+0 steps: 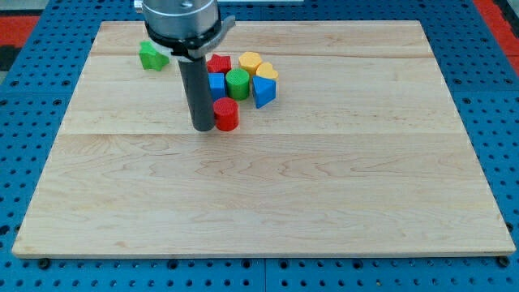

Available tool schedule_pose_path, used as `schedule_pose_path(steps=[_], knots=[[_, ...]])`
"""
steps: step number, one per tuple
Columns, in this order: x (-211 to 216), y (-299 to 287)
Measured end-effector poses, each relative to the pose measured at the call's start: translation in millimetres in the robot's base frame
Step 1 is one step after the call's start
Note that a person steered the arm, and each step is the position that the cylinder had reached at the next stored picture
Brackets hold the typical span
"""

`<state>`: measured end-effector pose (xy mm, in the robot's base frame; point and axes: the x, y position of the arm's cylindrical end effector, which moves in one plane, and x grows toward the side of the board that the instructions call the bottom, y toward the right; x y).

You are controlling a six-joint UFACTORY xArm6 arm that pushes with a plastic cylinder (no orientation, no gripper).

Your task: Move the red circle into the blue triangle

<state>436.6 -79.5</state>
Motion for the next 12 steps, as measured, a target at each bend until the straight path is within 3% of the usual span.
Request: schedule_pose_path(steps=[12], knots=[[-22, 46]])
